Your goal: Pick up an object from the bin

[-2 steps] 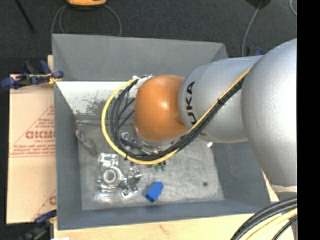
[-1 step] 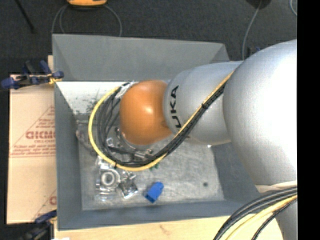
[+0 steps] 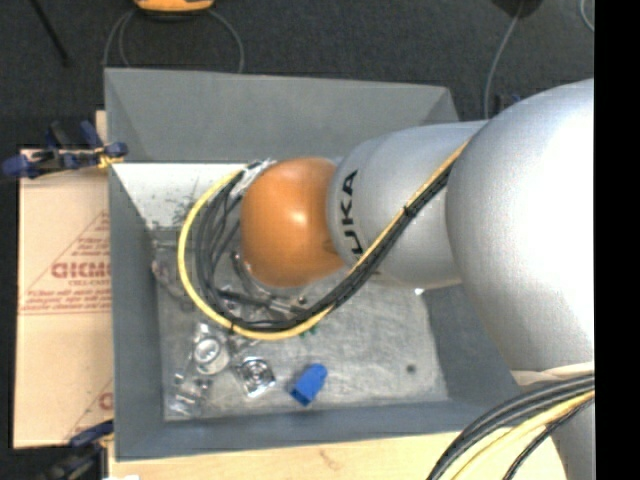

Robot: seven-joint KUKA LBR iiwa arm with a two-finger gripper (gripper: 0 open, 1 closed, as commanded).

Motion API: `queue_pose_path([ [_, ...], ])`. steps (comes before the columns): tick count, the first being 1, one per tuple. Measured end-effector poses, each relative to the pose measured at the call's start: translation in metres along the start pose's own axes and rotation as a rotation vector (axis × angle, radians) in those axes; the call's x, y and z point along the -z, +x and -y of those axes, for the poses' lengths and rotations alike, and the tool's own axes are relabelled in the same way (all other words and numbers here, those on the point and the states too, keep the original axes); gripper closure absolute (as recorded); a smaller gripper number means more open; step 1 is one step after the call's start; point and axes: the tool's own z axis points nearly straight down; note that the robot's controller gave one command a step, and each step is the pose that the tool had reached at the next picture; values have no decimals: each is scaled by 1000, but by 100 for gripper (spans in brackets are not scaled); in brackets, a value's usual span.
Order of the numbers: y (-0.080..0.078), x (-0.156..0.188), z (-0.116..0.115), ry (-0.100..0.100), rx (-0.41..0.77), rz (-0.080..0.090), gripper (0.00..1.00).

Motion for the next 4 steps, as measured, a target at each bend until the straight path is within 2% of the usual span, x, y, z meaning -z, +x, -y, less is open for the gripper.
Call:
queue_pose_path([
  [1, -8, -18, -1, 7, -61, -4, 100],
  [2, -10, -26, 3, -3, -18, -6, 100],
  [3, -35, -30, 16, -11, -115, -18, 100],
  [4, -35, -31, 18, -7, -117, -11, 0],
])
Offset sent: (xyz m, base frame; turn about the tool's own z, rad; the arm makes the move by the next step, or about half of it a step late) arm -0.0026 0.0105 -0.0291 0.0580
